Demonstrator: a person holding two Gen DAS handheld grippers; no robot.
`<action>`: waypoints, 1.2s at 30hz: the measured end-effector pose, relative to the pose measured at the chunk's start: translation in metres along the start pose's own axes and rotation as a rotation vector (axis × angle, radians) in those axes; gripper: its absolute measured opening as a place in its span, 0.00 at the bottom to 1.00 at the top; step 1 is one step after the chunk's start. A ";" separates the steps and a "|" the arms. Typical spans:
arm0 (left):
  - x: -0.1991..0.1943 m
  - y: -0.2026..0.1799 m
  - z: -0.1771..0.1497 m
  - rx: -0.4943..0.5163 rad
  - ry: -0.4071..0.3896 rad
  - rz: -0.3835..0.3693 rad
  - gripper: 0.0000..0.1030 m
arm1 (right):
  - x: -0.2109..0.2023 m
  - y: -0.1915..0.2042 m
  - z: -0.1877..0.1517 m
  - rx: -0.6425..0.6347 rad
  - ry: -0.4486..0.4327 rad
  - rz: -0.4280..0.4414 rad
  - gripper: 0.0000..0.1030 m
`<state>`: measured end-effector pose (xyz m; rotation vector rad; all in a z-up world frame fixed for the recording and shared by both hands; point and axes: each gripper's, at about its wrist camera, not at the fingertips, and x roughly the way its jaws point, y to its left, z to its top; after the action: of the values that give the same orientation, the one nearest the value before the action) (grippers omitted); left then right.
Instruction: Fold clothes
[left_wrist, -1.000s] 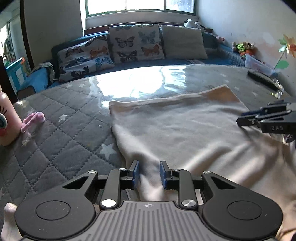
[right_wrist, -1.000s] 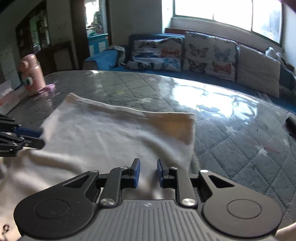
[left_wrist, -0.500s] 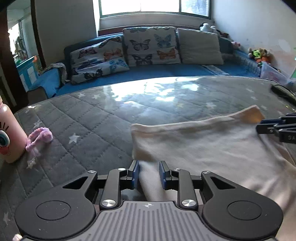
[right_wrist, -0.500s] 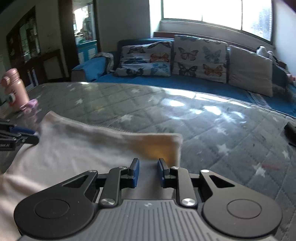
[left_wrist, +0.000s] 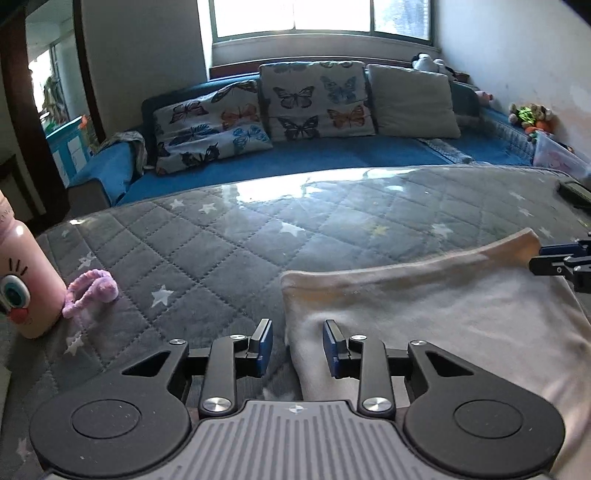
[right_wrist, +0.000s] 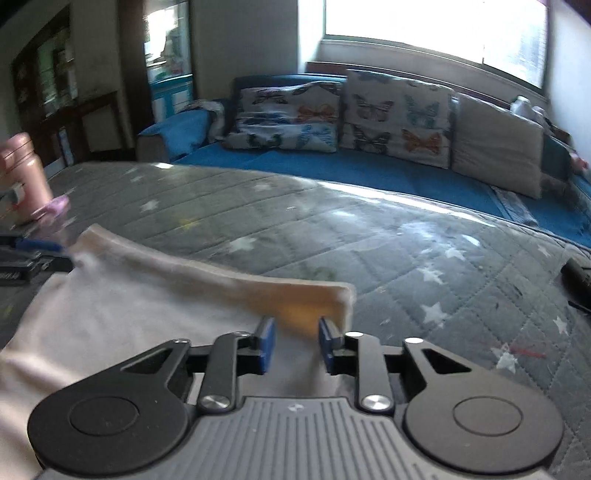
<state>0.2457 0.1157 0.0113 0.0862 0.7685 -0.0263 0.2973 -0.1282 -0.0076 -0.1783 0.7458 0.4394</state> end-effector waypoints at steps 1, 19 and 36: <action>-0.005 -0.004 -0.003 0.016 -0.002 -0.008 0.32 | -0.005 0.006 -0.003 -0.019 0.002 0.011 0.34; -0.023 -0.052 -0.024 0.118 0.012 -0.111 0.33 | -0.083 0.118 -0.070 -0.278 0.088 0.283 0.34; -0.013 -0.046 -0.028 0.069 0.039 -0.116 0.36 | -0.145 0.141 -0.105 -0.430 0.097 0.403 0.35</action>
<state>0.2143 0.0721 -0.0023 0.1080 0.8111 -0.1616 0.0754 -0.0811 0.0164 -0.4585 0.7767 0.9807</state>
